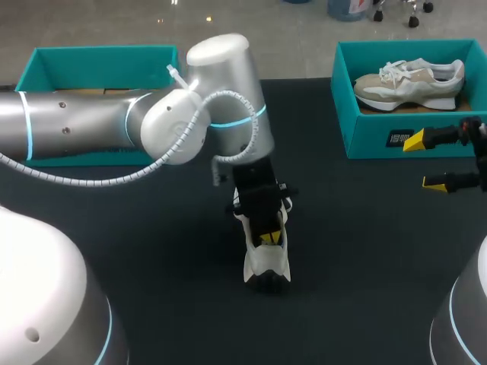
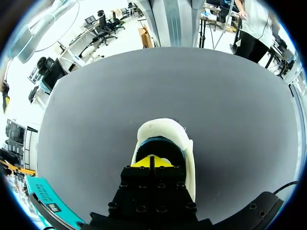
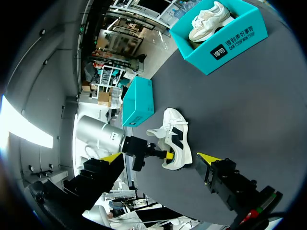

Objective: Take the shoe out of the shoebox, open the shoe tongue, remove and reinsert the insole, then place the shoe into the shoebox

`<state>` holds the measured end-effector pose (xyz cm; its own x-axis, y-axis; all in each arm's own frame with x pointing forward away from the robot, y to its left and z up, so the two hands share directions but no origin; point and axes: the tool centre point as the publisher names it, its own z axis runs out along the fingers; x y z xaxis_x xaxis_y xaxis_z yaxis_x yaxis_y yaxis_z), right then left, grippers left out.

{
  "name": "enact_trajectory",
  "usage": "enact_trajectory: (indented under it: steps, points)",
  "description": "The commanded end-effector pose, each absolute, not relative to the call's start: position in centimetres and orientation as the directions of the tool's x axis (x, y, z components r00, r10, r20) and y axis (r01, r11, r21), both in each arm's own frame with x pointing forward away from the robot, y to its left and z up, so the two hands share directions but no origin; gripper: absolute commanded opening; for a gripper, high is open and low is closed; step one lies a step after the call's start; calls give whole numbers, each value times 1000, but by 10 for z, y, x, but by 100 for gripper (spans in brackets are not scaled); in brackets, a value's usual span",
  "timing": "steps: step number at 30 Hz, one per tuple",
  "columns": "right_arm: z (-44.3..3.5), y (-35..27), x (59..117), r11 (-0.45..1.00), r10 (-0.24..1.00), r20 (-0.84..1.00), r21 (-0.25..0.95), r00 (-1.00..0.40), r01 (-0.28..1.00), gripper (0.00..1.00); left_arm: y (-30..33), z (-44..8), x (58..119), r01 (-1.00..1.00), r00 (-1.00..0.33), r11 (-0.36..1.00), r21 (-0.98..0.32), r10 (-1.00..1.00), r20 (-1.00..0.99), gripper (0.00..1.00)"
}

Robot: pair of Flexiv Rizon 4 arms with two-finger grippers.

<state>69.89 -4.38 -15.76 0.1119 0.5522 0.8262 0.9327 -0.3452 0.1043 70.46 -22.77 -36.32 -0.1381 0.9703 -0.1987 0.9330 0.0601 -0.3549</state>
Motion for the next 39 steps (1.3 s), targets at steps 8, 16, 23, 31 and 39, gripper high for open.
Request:
enact_trajectory:
  steps: [8,16,23,31,39]
  points:
    - [-158,-43,698,-347,554,824,104,115,932,100,-225,-381,701,930,-157,95,-355,976,-150,0]
    - [-158,-43,698,-347,554,824,104,115,932,100,-221,-368,712,949,-182,125,-289,967,-180,0]
    - [-158,-43,698,-347,554,824,104,115,932,100,-230,-385,711,967,-173,134,-215,969,-178,0]
    - [-158,-43,698,-347,554,824,104,115,932,100,-233,-403,709,973,-182,155,-171,971,-155,0]
    - [-158,-43,698,-347,554,824,104,115,932,100,-223,-383,713,977,-188,166,-132,968,-168,0]
